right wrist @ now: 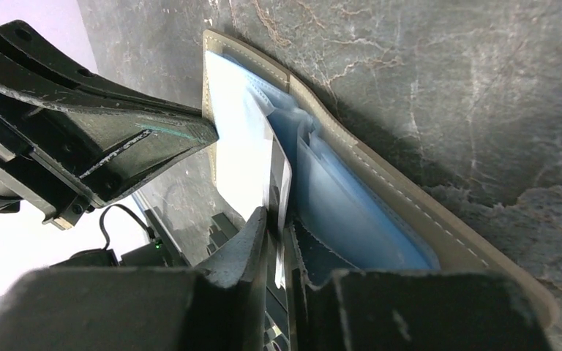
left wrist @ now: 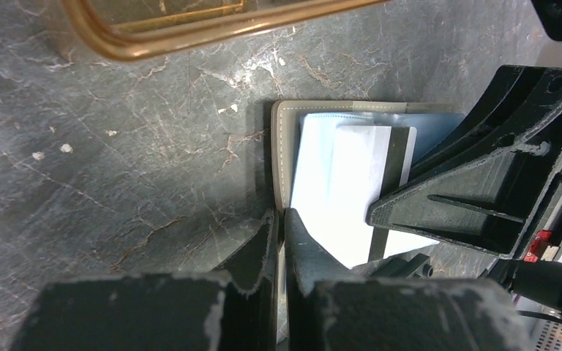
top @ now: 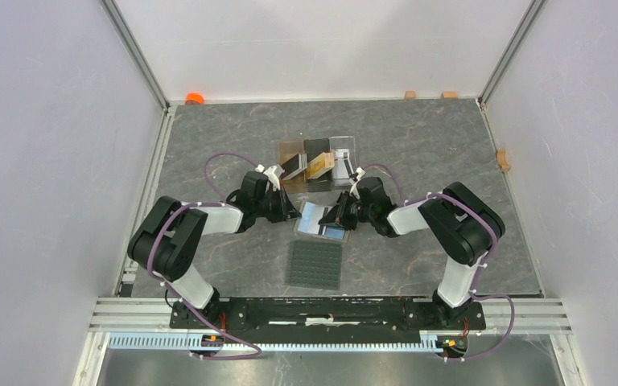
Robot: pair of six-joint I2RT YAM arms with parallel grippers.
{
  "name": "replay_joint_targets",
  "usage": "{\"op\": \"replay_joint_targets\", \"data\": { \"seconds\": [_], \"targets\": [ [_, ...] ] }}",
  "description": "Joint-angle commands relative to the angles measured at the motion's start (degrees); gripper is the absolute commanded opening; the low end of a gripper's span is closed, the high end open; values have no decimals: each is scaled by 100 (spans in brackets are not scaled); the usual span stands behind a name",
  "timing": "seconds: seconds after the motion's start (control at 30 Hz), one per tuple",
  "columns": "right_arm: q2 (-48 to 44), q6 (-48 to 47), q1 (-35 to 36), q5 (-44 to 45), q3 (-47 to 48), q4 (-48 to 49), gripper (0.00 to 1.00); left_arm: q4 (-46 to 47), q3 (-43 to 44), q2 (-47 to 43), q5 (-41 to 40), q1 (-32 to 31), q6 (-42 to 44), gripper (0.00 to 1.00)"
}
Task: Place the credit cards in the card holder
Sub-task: Insert the credit card into the card holder.
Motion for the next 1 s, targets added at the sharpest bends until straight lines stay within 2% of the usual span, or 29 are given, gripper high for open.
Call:
{"op": "replay_joint_targets", "data": {
  "seconds": [0.0,0.33,0.6,0.83,0.97],
  "targets": [
    [-92,-454,83,630,71,-797,19,47,-128,40,334,-156,-203,7],
    [-890,-1289,94,1375,340,-2107,34,130,-137,-7,364,-155,-279,5],
    [-1215,-1950,116,1615,694,-2832,40,205,-141,-51,492,-150,-331,5],
    [-1115,-1946,249,1493,711,-2869,40,324,-154,33,553,-150,-403,4],
    [-985,-1743,321,1217,630,-2473,40,368,-156,74,590,-149,-435,3]
  ]
}}
